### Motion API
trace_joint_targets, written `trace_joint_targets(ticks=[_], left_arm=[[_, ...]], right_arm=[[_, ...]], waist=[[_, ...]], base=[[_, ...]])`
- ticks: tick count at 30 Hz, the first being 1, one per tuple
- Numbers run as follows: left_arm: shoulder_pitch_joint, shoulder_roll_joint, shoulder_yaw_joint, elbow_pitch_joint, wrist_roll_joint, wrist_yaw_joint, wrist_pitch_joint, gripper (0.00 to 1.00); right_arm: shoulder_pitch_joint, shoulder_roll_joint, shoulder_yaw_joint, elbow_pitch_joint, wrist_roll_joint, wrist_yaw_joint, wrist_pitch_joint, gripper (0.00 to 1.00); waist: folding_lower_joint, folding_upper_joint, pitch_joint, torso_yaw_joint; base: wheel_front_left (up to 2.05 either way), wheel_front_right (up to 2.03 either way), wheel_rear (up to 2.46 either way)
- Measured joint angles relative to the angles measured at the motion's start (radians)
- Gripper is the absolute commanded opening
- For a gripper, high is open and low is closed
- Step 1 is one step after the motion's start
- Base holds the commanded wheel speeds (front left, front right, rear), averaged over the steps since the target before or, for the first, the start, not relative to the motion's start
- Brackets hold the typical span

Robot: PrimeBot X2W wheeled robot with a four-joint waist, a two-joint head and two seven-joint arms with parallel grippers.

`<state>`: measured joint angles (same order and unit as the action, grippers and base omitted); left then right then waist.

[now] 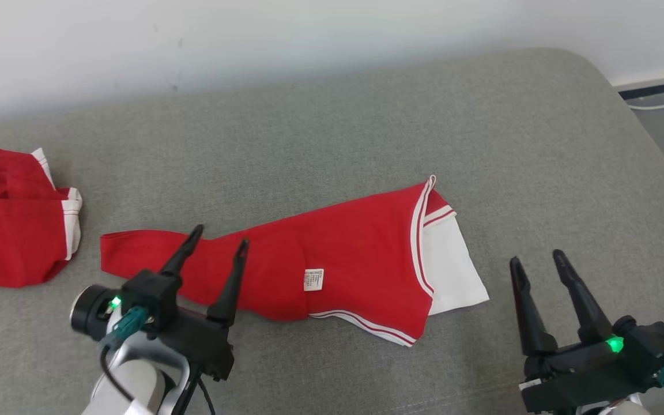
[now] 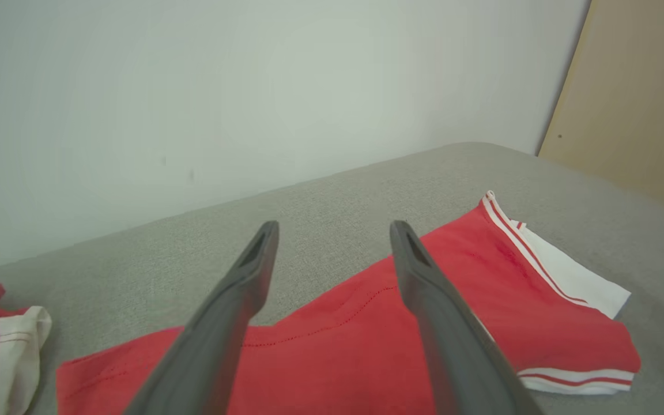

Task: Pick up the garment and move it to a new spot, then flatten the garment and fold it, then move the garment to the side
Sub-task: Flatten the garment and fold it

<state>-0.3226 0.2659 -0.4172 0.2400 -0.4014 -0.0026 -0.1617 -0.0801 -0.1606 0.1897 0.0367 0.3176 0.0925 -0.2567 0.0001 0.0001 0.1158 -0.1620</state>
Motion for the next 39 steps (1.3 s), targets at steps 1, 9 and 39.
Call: trace_joint_targets(ticks=[1, 9, 39], left_arm=[[-0.015, 0.000, -0.012, 0.015, 0.003, -0.010, 0.011, 1.00], [-0.136, -0.063, -0.058, 0.159, 0.012, -0.052, 0.089, 1.00], [-0.329, -0.160, -0.099, 0.563, 0.008, -0.050, 0.298, 0.10]], right_arm=[[-0.002, 0.003, 0.006, 0.000, 0.000, 0.004, 0.000, 1.00], [-0.029, 0.022, 0.030, 0.007, 0.000, 0.005, 0.000, 1.00], [-0.064, 0.049, 0.007, 0.048, 0.000, 0.013, 0.000, 1.00]], waist=[[0.0000, 0.0000, 0.005, -0.005], [0.0000, 0.0001, 0.046, -0.040], [-0.0001, -0.0001, 0.097, -0.126]], base=[[0.00, 0.00, 0.00], [0.00, 0.00, 0.00], [0.00, 0.00, 0.00]])
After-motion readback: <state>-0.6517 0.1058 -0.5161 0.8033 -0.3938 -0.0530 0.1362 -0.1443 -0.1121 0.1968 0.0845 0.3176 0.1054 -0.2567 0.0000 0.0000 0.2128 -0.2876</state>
